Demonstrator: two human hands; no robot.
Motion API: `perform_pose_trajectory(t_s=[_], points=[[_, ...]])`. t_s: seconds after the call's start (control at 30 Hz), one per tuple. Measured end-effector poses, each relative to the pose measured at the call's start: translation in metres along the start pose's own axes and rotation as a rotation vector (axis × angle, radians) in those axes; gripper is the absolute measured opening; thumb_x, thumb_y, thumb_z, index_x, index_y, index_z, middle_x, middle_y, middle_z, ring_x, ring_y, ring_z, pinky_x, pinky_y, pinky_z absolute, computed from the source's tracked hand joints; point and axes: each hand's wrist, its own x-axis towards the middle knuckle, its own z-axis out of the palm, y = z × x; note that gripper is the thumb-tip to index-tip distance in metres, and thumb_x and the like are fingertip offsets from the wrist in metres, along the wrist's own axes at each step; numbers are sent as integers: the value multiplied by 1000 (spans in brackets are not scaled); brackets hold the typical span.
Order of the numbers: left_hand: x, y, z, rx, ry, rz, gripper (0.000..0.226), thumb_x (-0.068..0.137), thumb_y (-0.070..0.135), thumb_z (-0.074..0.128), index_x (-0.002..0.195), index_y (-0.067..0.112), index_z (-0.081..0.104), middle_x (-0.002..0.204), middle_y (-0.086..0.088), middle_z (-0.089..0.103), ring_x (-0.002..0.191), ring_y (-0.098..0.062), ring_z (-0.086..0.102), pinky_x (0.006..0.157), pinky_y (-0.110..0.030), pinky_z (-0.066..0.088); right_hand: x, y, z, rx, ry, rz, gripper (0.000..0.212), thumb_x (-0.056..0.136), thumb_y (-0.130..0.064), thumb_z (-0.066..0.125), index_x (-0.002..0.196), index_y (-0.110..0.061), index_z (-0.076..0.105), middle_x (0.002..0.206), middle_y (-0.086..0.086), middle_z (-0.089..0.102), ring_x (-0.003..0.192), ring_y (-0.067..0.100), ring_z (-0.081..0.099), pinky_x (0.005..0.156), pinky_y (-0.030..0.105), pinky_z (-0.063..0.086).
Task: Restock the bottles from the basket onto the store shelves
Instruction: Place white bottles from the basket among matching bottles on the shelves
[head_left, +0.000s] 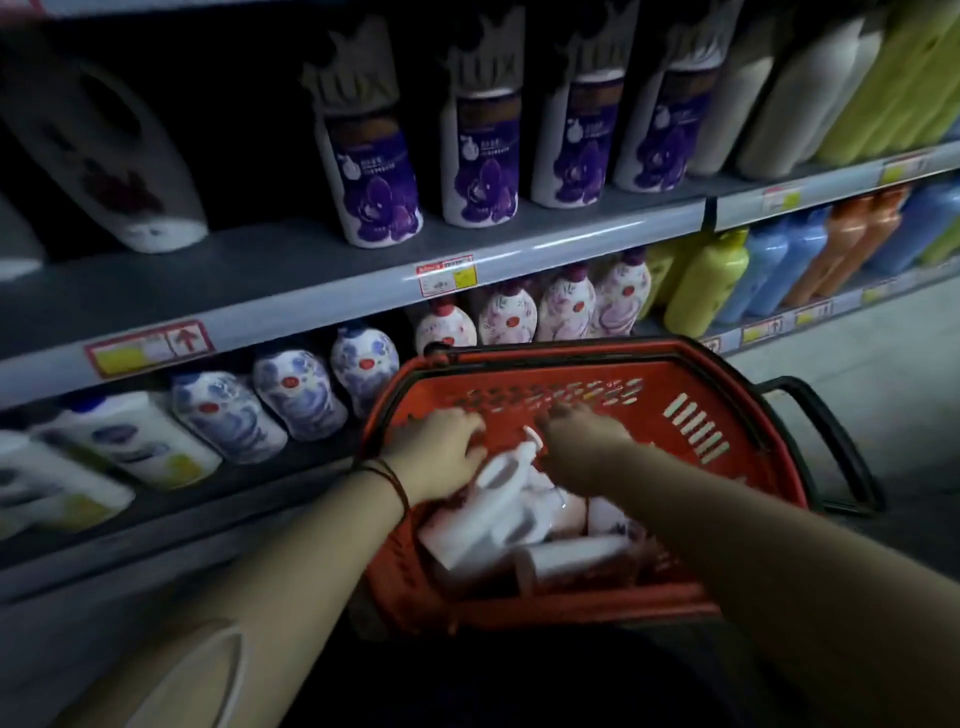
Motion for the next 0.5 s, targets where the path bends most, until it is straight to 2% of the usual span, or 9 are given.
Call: perform_pose_trajectory(t_s=[0.07, 0.13, 0.2, 0.3, 0.4, 0.47, 0.5], points=[[7, -14, 31, 21, -198, -42, 33, 88, 38, 50, 105, 14, 63, 113, -13, 63, 106, -31, 60, 87, -40, 50, 12, 0, 35, 31, -134, 65, 42, 92, -27, 49, 130, -11, 46, 129, 13, 56, 115, 32, 56, 91, 42, 50], [18, -25, 53, 54, -327, -81, 31, 88, 33, 52, 101, 7, 63, 110, -18, 64, 103, -35, 61, 85, -40, 51, 28, -3, 60, 61, -210, 91, 49, 95, -32, 43, 135, -4, 41, 130, 19, 55, 115, 35, 57, 91, 43, 49], [32, -33, 69, 88, -395, -114, 30, 89, 26, 53, 102, 1, 63, 110, -22, 66, 102, -36, 63, 83, -40, 52, 47, -10, 78, 62, -232, 109, 52, 96, -37, 40, 135, -2, 41, 133, 23, 52, 118, 37, 55, 95, 45, 45], [50, -41, 96, 119, -434, -160, 34, 90, 17, 50, 117, -2, 58, 117, -24, 64, 107, -37, 62, 86, -40, 50, 76, -17, 105, 109, -209, 197, 64, 93, -48, 42, 138, -3, 35, 136, 17, 50, 124, 33, 50, 101, 41, 38], [59, -47, 120, 35, -487, -173, 47, 91, 11, 45, 137, 3, 43, 130, -22, 57, 111, -37, 59, 90, -37, 46, 89, -28, 118, 248, -246, 282, 53, 96, -32, 49, 136, 1, 41, 138, 17, 48, 127, 32, 46, 95, 31, 42], [63, -51, 127, 14, -467, -153, 39, 89, 10, 45, 126, 3, 55, 125, -20, 61, 108, -36, 60, 88, -36, 47, 96, -31, 129, 448, -257, 360, 47, 94, -20, 53, 136, -1, 42, 136, 16, 50, 124, 33, 49, 84, 25, 44], [65, -54, 128, -14, -419, -154, 32, 88, 11, 46, 114, 3, 63, 117, -20, 65, 105, -35, 62, 84, -34, 47, 96, -33, 128, 659, -240, 438, 46, 94, -16, 52, 137, -3, 40, 134, 15, 53, 120, 32, 53, 84, 27, 46]])
